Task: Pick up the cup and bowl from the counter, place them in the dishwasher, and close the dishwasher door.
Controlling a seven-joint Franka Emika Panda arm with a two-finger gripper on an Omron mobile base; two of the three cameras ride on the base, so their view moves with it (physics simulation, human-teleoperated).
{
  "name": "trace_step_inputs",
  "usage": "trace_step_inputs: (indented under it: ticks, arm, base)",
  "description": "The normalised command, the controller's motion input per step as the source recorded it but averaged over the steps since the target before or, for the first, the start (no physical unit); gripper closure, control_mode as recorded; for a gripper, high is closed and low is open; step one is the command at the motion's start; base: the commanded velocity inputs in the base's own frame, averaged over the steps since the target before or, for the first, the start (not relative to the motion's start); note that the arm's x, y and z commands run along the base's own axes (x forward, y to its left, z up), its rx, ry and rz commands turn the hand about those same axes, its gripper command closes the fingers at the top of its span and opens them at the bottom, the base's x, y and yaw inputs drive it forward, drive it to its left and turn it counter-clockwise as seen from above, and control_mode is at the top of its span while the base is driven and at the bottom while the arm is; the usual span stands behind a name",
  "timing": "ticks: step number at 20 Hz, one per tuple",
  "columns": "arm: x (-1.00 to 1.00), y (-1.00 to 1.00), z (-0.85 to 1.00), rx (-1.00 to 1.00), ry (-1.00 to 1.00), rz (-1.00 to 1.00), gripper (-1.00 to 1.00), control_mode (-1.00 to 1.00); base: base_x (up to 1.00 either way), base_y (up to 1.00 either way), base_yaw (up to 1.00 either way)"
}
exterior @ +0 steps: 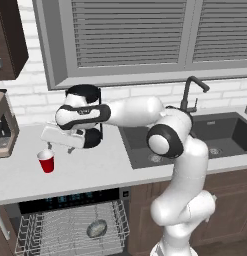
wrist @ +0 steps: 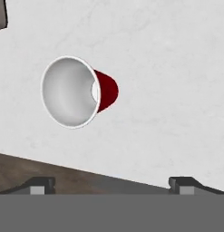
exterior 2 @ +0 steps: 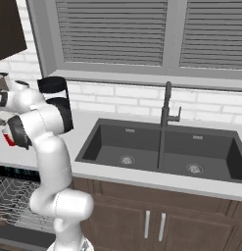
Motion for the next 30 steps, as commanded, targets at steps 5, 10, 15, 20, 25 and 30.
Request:
trace_step_inputs:
  ticks: [5,10,15,20,25,30]
  arm:
    - [0.08,0.16,-0.16,-0.18,0.00,0.00,-1.00,-1.00]
    - [0.15,0.00,-0.18,-0.11,0.00,0.00,-1.00,-1.00]
    - [0.05,-0.01,-0.33,-0.08,0.00,0.00,-1.00,-1.00]
    - [0.04,0.00,-0.36,0.00,-0.07,0.00,-1.00,-1.00]
    - [0.14,0.00,-0.29,0.00,-0.11,0.00,-1.00,-1.00]
    - [0.09,0.00,-0.08,0.05,-0.10,0.00,-1.00,-1.00]
  base:
    - [0.00,0.00,0.00]
    - [0.00,0.00,0.00]
    - [0.00,0.00,0.00]
    - [0.00,0.00,0.00]
    - [0.00,0.00,0.00]
    - [0.00,0.00,0.00]
